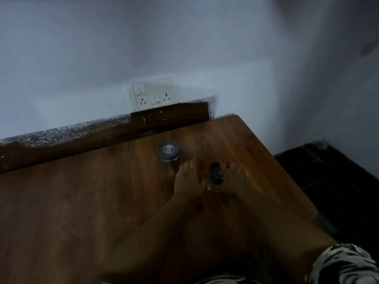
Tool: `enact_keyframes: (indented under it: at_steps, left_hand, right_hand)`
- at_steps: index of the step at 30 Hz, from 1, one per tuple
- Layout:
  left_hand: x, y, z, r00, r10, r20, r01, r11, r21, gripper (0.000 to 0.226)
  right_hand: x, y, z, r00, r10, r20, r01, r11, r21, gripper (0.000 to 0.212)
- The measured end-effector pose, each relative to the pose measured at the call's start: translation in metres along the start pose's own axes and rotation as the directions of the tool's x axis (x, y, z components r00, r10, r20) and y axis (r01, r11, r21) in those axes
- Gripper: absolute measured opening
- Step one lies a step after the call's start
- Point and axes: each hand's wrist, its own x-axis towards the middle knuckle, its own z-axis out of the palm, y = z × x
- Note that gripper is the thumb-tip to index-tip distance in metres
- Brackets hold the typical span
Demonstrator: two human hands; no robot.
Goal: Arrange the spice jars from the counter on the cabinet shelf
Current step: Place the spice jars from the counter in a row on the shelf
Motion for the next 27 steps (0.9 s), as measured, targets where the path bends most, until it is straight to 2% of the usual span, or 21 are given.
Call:
enact_keyframes:
  at_steps: [2,5,7,9,10,11,12,13,14,15,18,19,21,23,25,27]
  left_hand:
    - [0.002,-0.008,0.0,1.0,-0.005,0.009,0.005,1.0,0.012,0.076]
    - [0.004,-0.016,-0.001,0.998,-0.029,0.055,0.028,1.0,0.01,0.081]
    - [0.008,-0.018,-0.003,0.993,-0.05,0.108,0.055,0.998,-0.041,0.087]
    - [0.012,-0.02,-0.009,0.977,-0.113,0.183,0.142,0.977,-0.156,0.092]
    - [0.015,-0.019,-0.014,0.963,-0.158,0.221,0.217,0.936,-0.276,0.093]
    - [0.016,-0.016,-0.022,0.941,-0.199,0.274,0.308,0.838,-0.45,0.092]
    - [0.018,-0.011,-0.032,0.917,-0.212,0.337,0.387,0.672,-0.631,0.091]
    - [0.019,-0.006,-0.041,0.9,-0.198,0.389,0.435,0.476,-0.764,0.089]
    - [0.021,-0.001,-0.051,0.891,-0.17,0.421,0.454,0.316,-0.833,0.084]
    - [0.024,0.004,-0.06,0.886,-0.139,0.443,0.463,0.215,-0.86,0.078]
    - [0.028,0.017,-0.083,0.876,-0.03,0.481,0.482,0.019,-0.876,0.057]
    - [0.029,0.021,-0.087,0.876,0.006,0.483,0.483,-0.029,-0.875,0.056]
    - [0.032,0.03,-0.094,0.887,0.043,0.459,0.461,-0.093,-0.882,0.056]
    - [0.039,0.042,-0.102,0.899,0.038,0.437,0.438,-0.139,-0.888,0.058]
    - [0.048,0.053,-0.111,0.909,-0.01,0.416,0.41,-0.145,-0.9,0.063]
    - [0.057,0.058,-0.12,0.92,-0.082,0.382,0.377,-0.078,-0.923,0.066]
  right_hand:
    - [0.006,0.005,0.013,0.998,-0.01,0.06,0.006,0.999,0.054,0.088]
    - [0.012,0.008,0.023,0.999,-0.026,0.047,0.021,0.994,0.104,0.088]
    - [0.017,0.009,0.021,0.998,-0.038,-0.046,0.044,0.99,0.135,0.087]
    - [0.018,0.004,0.012,0.984,-0.049,-0.169,0.085,0.973,0.213,0.081]
    - [0.019,-0.001,0.006,0.977,-0.042,-0.208,0.102,0.953,0.287,0.074]
    - [0.016,-0.009,-0.004,0.972,-0.036,-0.232,0.122,0.921,0.371,0.062]
    - [0.014,-0.016,-0.014,0.965,-0.048,-0.26,0.164,0.879,0.447,0.046]
    - [0.014,-0.022,-0.026,0.962,-0.049,-0.27,0.181,0.852,0.491,0.038]
    - [0.014,-0.029,-0.04,0.96,-0.049,-0.277,0.195,0.826,0.529,0.042]
    - [0.014,-0.035,-0.054,0.963,-0.046,-0.264,0.195,0.795,0.574,0.051]
    - [0.023,-0.046,-0.087,0.948,-0.078,-0.31,0.252,0.778,0.575,0.076]
    - [0.026,-0.049,-0.095,0.961,-0.076,-0.267,0.234,0.74,0.63,0.079]
    - [0.025,-0.061,-0.106,0.985,-0.033,-0.17,0.156,0.596,0.787,0.085]
    - [0.028,-0.072,-0.111,0.986,0.027,-0.164,0.128,0.51,0.851,0.087]
    - [0.027,-0.079,-0.116,0.974,0.102,-0.204,0.123,0.521,0.845,0.085]
    - [0.022,-0.085,-0.123,0.962,0.088,-0.258,0.175,0.528,0.831,0.08]
